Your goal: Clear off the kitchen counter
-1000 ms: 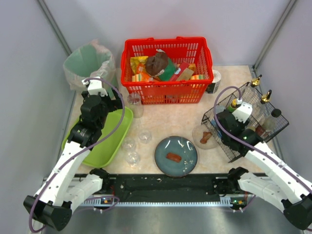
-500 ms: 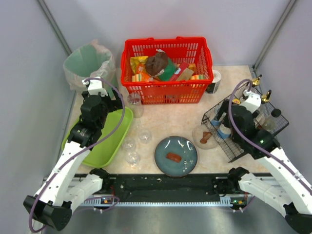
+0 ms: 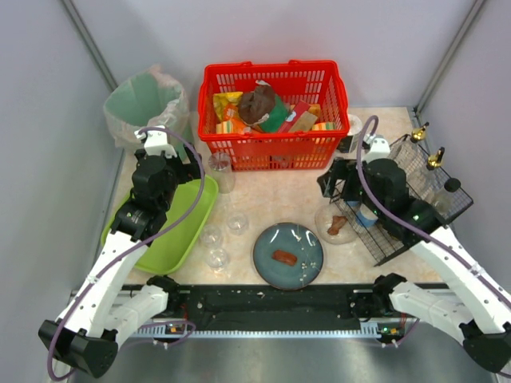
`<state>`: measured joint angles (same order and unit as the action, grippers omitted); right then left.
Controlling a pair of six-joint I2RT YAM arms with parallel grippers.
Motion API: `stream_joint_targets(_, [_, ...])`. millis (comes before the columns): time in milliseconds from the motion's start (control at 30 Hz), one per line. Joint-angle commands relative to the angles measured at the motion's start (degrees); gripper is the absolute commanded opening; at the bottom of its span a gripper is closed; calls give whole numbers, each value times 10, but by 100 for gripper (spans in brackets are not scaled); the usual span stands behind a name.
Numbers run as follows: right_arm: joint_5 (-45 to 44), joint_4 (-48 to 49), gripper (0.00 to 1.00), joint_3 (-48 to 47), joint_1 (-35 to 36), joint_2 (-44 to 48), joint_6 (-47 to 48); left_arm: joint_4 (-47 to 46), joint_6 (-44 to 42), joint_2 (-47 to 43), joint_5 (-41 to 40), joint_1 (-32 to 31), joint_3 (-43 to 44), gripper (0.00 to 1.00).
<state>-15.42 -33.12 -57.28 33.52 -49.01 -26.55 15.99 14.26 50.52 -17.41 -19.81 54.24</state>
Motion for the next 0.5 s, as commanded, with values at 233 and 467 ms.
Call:
stream_joint_targets(233, [72, 303, 88, 28, 124, -117, 54, -9, 0, -2, -23, 3, 27, 99])
stream_joint_targets(467, [7, 391, 86, -65, 186, -316, 45, 0, 7, -17, -82, 5, 29, 99])
